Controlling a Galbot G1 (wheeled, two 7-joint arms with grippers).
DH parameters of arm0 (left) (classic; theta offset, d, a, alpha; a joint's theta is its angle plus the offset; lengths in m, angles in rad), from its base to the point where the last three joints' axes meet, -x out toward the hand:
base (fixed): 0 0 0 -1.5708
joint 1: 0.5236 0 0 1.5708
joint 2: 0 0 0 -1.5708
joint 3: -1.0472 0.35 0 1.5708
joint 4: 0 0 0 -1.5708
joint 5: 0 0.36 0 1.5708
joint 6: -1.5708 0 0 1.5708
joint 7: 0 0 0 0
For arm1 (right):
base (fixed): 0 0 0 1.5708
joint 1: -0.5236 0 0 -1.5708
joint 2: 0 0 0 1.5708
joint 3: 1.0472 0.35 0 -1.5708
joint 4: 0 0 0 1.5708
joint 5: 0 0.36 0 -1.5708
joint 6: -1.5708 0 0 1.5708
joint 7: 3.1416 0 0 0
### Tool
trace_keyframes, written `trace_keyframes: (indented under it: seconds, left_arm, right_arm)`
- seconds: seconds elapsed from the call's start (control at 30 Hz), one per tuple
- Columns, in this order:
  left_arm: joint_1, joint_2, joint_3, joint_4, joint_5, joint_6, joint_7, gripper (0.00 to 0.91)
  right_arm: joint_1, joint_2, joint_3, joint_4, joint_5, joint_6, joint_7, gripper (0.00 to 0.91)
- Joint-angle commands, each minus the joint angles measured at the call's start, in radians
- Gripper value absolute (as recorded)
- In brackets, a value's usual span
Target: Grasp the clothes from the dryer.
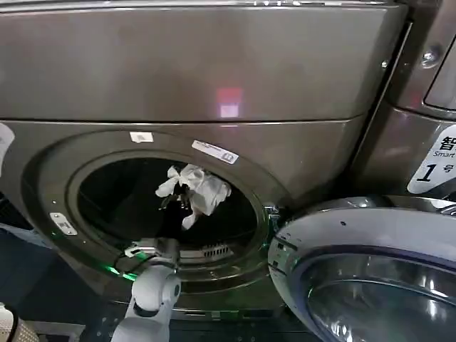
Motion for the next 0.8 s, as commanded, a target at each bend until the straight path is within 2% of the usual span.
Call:
trace_keyframes:
  seconds: [0.03, 0.8]
  left_arm:
    - [0.012, -0.001, 0.001, -0.008, 0.003, 0.0, 0.002, 0.0]
    - [-0.004, -0.002, 0.011, 0.0, -0.004, 0.008, 0.0, 0.0]
  right_arm:
    - [0.003, 0.001, -0.002, 0.004, 0.007, 0.001, 0.001, 0.907]
    - [0.008, 0.003, 0.006, 0.005, 0.007, -0.003, -0.014, 0.907]
